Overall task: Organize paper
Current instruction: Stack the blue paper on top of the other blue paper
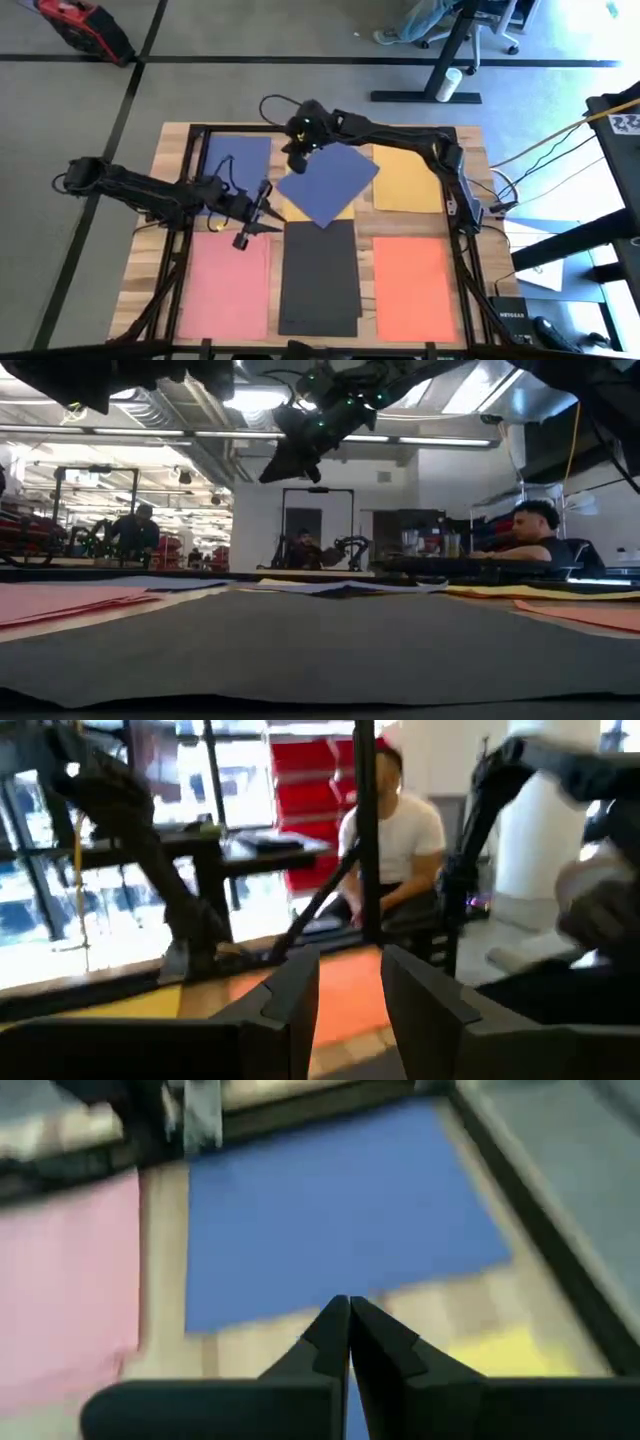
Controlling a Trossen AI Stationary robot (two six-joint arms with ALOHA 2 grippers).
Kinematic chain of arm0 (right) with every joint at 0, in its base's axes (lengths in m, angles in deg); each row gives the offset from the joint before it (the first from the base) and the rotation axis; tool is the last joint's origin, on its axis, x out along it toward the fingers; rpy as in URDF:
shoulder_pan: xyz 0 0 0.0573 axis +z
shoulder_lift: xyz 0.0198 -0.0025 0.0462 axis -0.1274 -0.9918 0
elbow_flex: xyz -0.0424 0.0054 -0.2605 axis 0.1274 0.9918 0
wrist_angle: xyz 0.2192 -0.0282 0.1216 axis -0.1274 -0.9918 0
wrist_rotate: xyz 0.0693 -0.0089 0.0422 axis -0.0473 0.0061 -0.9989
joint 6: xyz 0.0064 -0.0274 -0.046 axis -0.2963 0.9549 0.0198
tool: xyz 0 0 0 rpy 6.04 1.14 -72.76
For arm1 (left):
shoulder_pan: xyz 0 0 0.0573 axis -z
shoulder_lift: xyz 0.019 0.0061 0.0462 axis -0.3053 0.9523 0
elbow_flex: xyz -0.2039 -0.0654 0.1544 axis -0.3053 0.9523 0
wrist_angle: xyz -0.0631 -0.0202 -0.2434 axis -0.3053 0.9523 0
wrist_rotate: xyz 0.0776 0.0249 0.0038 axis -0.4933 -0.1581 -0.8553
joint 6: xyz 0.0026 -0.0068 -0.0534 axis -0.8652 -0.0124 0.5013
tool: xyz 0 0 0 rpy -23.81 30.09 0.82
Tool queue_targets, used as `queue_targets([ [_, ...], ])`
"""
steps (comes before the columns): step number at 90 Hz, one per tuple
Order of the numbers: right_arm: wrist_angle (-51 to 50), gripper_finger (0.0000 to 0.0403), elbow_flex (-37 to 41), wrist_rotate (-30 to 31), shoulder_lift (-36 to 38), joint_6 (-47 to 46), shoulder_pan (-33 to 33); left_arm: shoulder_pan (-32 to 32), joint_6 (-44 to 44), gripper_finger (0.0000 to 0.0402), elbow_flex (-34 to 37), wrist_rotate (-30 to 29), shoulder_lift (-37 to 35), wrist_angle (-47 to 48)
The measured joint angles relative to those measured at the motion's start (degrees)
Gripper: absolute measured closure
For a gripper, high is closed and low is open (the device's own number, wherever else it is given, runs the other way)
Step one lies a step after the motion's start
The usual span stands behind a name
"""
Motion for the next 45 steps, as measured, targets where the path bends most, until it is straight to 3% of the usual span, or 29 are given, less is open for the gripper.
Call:
queue_targets([
  [17, -18.74, 0.0402, -2.52, 6.91, 2.13, 6.46, 1.51, 0.13, -2.35, 0.0304, 0.04, -13.98, 0.05, 12.55],
  [33, -25.26, 0.0402, -2.32, 12.27, 5.21, 7.88, 3.74, 1.05, -3.49, 0.0304, 0.04, -20.1, 0.17, 20.51],
  [45, -27.68, 0.0402, -2.32, 15.12, 6.59, 8.72, 5.56, 2.07, -9.39, 0.0304, 0.07, -32.33, 0.17, 25.92],
])
